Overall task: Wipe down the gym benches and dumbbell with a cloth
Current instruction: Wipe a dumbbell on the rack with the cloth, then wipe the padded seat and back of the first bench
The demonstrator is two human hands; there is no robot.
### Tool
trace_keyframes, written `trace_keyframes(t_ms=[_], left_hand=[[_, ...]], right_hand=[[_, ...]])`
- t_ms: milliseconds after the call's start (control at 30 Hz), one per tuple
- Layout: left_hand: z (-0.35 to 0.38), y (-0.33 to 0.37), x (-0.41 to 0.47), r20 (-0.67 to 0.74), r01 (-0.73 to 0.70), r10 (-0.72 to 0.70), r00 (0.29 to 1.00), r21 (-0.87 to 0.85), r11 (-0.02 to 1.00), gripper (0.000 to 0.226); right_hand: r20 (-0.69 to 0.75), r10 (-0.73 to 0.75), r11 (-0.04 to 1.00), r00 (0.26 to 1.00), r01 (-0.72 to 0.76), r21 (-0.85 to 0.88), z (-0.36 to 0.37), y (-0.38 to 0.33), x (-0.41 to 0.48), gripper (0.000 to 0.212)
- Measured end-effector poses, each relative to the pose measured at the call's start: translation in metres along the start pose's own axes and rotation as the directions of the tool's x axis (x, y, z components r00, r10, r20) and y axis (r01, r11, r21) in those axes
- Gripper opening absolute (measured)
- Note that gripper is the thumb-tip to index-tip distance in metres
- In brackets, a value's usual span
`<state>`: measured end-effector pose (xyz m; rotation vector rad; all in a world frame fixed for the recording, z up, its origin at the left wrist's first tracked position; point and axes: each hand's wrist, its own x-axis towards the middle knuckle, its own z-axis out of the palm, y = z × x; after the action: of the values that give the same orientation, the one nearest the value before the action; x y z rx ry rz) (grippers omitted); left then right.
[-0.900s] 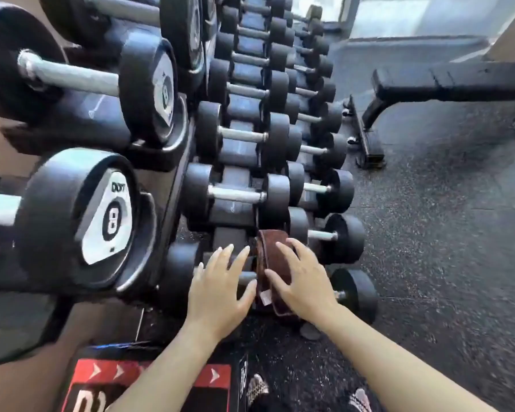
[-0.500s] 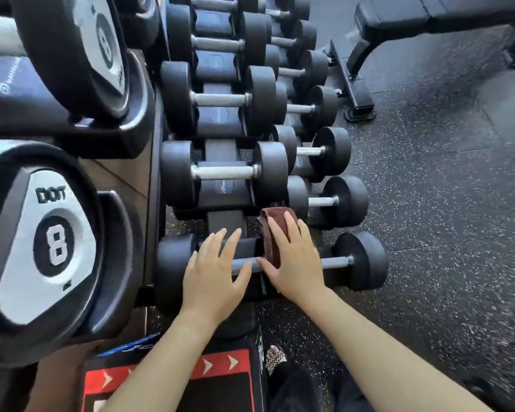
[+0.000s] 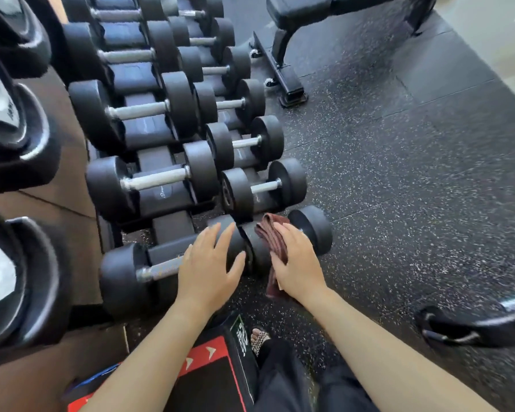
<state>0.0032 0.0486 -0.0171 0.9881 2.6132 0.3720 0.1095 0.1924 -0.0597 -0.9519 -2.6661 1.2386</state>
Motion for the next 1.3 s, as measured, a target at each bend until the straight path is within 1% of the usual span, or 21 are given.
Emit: trace_keyframes(t_ms=[67,133,233,333,467,600,700,800,933,1067,1200,1300], left_hand=[[0.004,0.031,0.002,0.010,-0.057,0.057,0.998,0.009,0.998,0.058],[0.011,0.069,0.002,0.019,-0.144,0.143,0.990,0.028,0.989,0.057],[0.027,0.137,-0.001,0.035,-0.282,0.281,0.959,0.051,0.958,0.057],[0.052,0.216,-0.009,0.079,-0.393,0.387,0.919,0.070,0.917,0.058],[0.098,0.326,-0.034,0.162,-0.523,0.506,0.847,0.084,0.848,0.061],[0.149,0.428,-0.064,0.252,-0.630,0.594,0.764,0.095,0.770,0.061],[0.180,0.492,-0.081,0.301,-0.682,0.637,0.709,0.066,0.728,0.061],[0.204,0.541,-0.090,0.339,-0.731,0.677,0.653,0.052,0.680,0.061],[0.225,0.585,-0.087,0.396,-0.798,0.720,0.570,0.058,0.600,0.060],[0.242,0.625,-0.072,0.451,-0.863,0.759,0.469,0.051,0.503,0.060],[0.259,0.670,-0.045,0.482,-0.925,0.808,0.339,0.012,0.381,0.059],[0.274,0.705,-0.015,0.527,-0.964,0.823,0.210,-0.027,0.264,0.058]], right_hand=[[-0.028,0.069,0.998,0.997,-0.069,0.015,-0.027,0.023,-0.018,0.056],[-0.079,0.117,0.993,0.990,-0.117,0.005,-0.056,0.049,-0.039,0.055],[-0.154,0.205,0.979,0.966,-0.205,0.015,-0.104,0.093,-0.075,0.055],[-0.235,0.295,0.956,0.926,-0.288,0.062,-0.154,0.144,-0.118,0.054],[-0.322,0.403,0.915,0.857,-0.384,0.122,-0.221,0.216,-0.185,0.054],[-0.387,0.486,0.873,0.784,-0.454,0.176,-0.279,0.285,-0.254,0.054],[-0.430,0.543,0.838,0.721,-0.501,0.216,-0.313,0.329,-0.297,0.054],[-0.468,0.598,0.798,0.650,-0.537,0.274,-0.338,0.365,-0.325,0.054],[-0.489,0.662,0.746,0.569,-0.567,0.349,-0.357,0.396,-0.338,0.053],[-0.505,0.716,0.692,0.483,-0.585,0.423,-0.369,0.416,-0.338,0.053],[-0.507,0.776,0.618,0.374,-0.611,0.494,-0.384,0.433,-0.326,0.053],[-0.513,0.820,0.545,0.254,-0.621,0.564,-0.397,0.448,-0.307,0.053]])
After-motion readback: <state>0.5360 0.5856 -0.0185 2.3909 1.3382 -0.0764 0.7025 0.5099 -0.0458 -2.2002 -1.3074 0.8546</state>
